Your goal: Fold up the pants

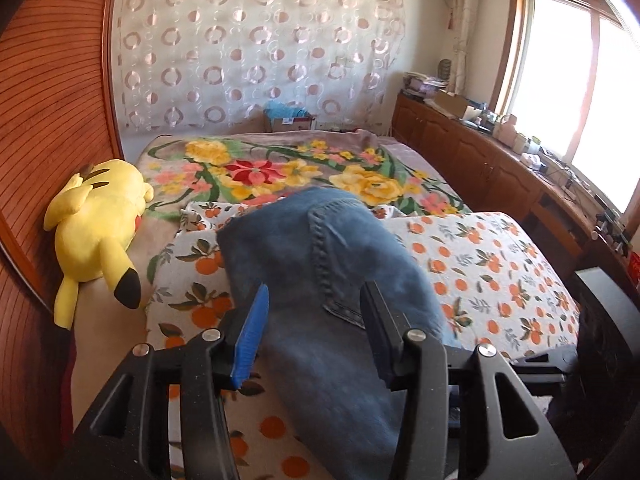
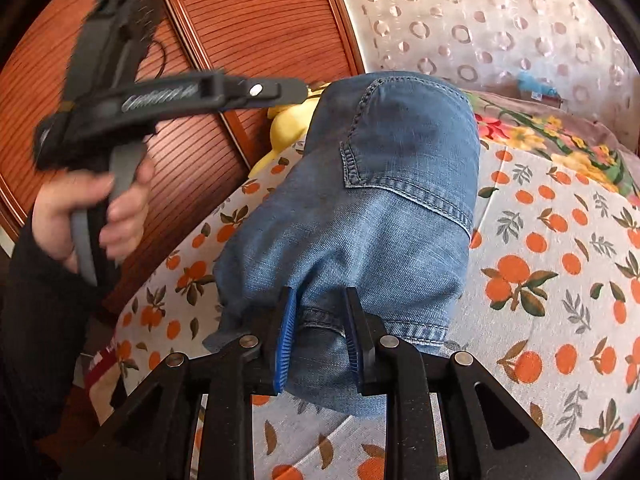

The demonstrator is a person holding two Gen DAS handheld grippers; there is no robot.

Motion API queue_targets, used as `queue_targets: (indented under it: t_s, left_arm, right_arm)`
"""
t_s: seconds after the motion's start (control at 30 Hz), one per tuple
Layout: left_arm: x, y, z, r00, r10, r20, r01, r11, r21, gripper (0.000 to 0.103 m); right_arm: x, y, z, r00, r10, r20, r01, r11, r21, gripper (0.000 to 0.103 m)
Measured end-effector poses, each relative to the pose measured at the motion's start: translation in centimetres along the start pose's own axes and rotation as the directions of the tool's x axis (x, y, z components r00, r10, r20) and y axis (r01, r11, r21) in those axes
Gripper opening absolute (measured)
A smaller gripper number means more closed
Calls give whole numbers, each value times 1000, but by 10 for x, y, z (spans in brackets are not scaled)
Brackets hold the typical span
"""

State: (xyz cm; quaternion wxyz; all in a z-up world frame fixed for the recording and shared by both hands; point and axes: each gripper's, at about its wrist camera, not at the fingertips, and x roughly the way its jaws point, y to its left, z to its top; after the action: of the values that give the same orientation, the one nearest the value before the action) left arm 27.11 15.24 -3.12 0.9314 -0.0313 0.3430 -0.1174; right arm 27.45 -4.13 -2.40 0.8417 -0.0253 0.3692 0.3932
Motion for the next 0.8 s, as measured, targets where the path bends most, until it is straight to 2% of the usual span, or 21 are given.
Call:
queue_targets:
  t_s: [0.17, 0.3, 0.43, 0.53, 0.8]
  left_arm:
    - [-4, -18, -33, 1000, -11, -23, 11, 1000, -8, 49]
    - [0, -29, -57, 998, -3, -67, 3, 1000, 5, 49]
    - [9, -27, -75, 994, 42, -98, -42, 999, 4, 49]
    - [14, -22, -82, 992, 49, -114, -49, 999, -1, 49]
    - [17, -25, -91, 992, 75, -99, -73, 997, 21, 49]
  right_arm:
    - [-15, -14, -1, 999, -17, 37, 17, 1000, 1, 24]
    - [-25, -24, -6, 992, -105, 75, 104, 995, 7, 24]
    - [-5, -20, -15, 986, -163, 19, 163, 987, 4, 24]
    - [9, -20, -19, 987, -157, -25, 158, 987, 32, 24]
    - [17, -15, -28, 989, -147, -34, 148, 989, 20, 24]
